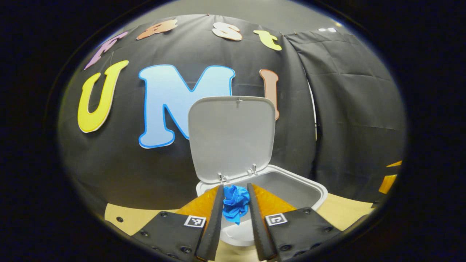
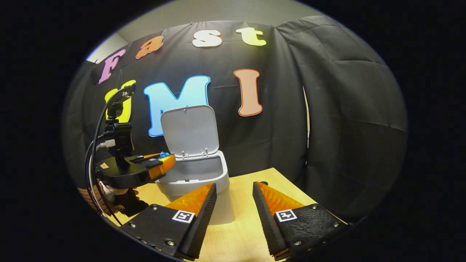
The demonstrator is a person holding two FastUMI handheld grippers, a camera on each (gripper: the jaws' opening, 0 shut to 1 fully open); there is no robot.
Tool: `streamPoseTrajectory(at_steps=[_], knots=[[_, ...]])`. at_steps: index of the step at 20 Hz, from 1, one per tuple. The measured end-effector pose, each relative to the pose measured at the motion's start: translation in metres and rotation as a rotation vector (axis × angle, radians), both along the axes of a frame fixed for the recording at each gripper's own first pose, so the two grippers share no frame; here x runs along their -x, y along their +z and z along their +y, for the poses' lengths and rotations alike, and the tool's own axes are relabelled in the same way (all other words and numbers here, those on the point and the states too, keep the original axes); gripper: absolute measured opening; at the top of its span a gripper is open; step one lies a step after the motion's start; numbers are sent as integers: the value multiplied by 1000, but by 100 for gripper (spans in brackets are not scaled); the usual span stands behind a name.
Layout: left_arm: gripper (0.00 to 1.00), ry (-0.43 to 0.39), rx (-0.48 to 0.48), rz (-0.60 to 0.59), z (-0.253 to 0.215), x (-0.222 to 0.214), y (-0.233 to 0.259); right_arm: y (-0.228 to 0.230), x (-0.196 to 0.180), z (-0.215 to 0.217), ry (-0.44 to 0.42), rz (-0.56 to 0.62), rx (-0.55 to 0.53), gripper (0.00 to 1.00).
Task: Press the lid of the desktop garbage bin to open it, pick up the crumpled paper on the desktop and throw it into the bin, then pick up the pop can on the desktop and drop it into the bin, and finally close the garbage bin lid.
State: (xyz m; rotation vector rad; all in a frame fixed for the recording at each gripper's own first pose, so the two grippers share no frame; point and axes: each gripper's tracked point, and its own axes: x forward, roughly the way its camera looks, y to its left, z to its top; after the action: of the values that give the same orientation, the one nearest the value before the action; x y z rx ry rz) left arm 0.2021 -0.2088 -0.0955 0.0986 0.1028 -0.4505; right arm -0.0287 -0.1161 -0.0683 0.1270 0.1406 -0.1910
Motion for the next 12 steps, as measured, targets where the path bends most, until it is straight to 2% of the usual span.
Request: streamPoseTrajectory(at_steps=[1, 2, 5, 8, 12], knots=[[50, 1, -1, 3, 1, 0, 0, -1, 0, 0, 1, 0, -3, 66], [50, 6, -4, 1, 1, -2, 0, 0, -1, 1, 2, 1, -5, 66], [82, -1, -8, 1, 3, -2, -1, -2, -1, 4, 8, 3, -3, 66], [84, 5, -12, -4, 6, -2, 2, -1, -3, 5, 12, 4, -7, 66], [82, 18, 4, -27, 18, 5, 13, -1, -5, 12, 26, 2, -6, 66]])
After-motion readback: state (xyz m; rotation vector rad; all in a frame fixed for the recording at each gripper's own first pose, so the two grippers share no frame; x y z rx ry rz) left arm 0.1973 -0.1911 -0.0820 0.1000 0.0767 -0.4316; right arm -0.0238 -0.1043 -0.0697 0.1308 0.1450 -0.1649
